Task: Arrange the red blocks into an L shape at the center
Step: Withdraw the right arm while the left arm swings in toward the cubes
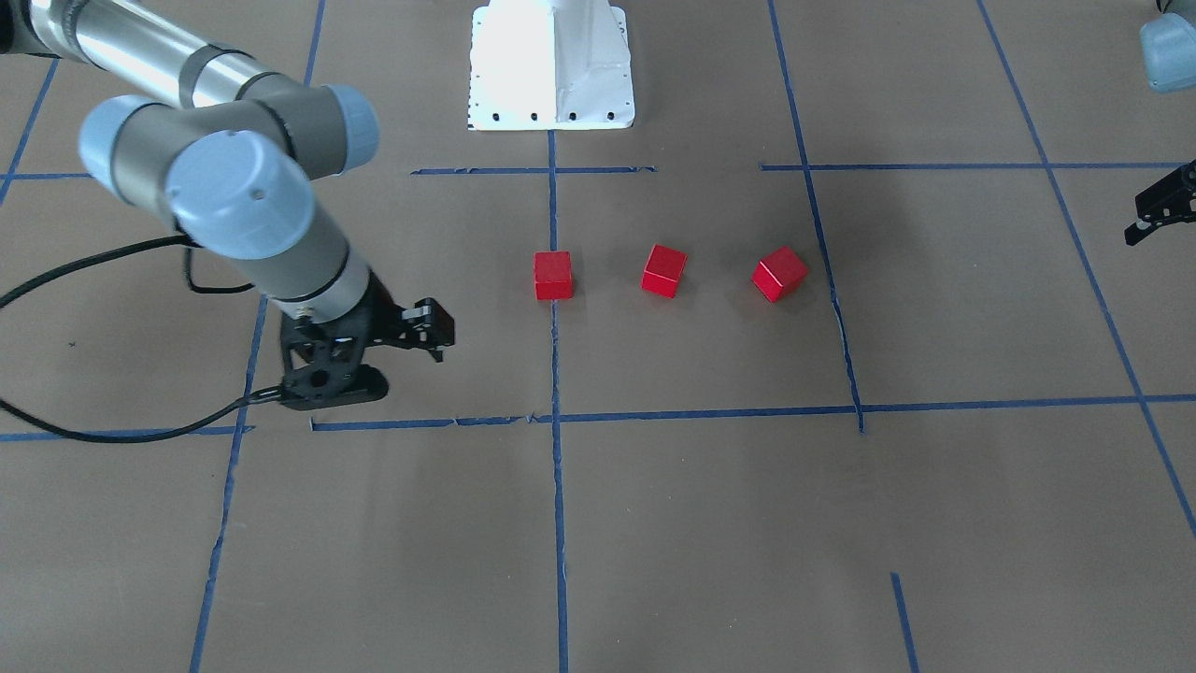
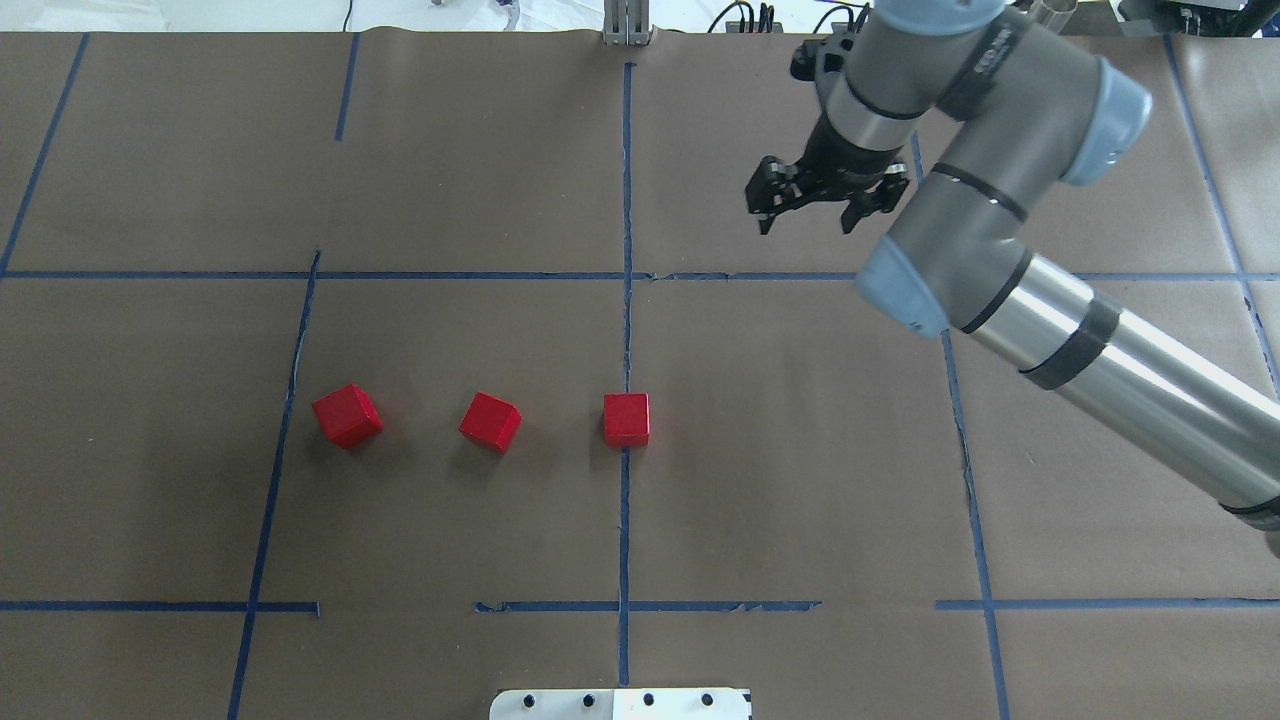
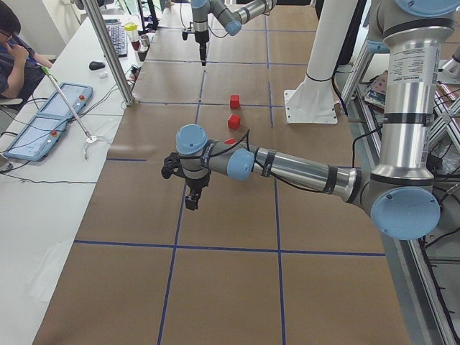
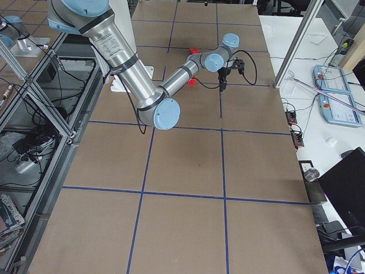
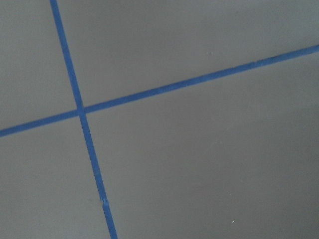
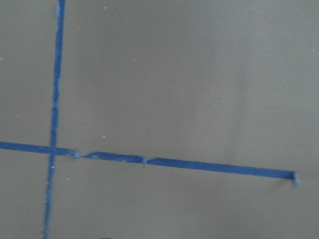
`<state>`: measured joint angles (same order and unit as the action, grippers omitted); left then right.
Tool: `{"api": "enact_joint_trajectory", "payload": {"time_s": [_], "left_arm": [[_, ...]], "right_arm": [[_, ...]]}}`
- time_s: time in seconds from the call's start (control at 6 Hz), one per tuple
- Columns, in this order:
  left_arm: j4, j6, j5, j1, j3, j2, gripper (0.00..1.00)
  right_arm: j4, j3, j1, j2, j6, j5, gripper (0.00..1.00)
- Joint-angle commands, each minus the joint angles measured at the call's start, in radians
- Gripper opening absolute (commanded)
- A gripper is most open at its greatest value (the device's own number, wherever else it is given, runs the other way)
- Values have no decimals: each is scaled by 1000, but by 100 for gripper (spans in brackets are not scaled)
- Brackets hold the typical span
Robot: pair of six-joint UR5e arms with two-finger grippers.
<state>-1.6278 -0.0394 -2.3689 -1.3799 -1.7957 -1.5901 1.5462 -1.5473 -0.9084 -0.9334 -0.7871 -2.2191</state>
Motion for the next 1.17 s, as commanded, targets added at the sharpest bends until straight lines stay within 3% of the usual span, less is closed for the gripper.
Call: {"api": "enact_joint_trajectory", "payload": {"time_s": [0.0, 0.17, 0.67, 0.83, 1.0], "left_arm": [[0, -22, -4, 4, -2, -63, 100], [-1, -89, -6, 33, -2, -94, 100], [-72, -160, -6, 186, -56, -120, 100], [-70, -187, -3, 240, -57, -170, 100], [-70, -336, 3, 280, -60, -247, 100]], "right_arm": [[2, -52, -181, -175, 337, -81, 99], [2, -136, -257, -344, 546, -105, 100], [0, -371, -458, -798, 822, -123, 100], [-5, -375, -542, -902, 888, -117, 100], [-5, -369, -578, -938, 894, -113, 100]]}}
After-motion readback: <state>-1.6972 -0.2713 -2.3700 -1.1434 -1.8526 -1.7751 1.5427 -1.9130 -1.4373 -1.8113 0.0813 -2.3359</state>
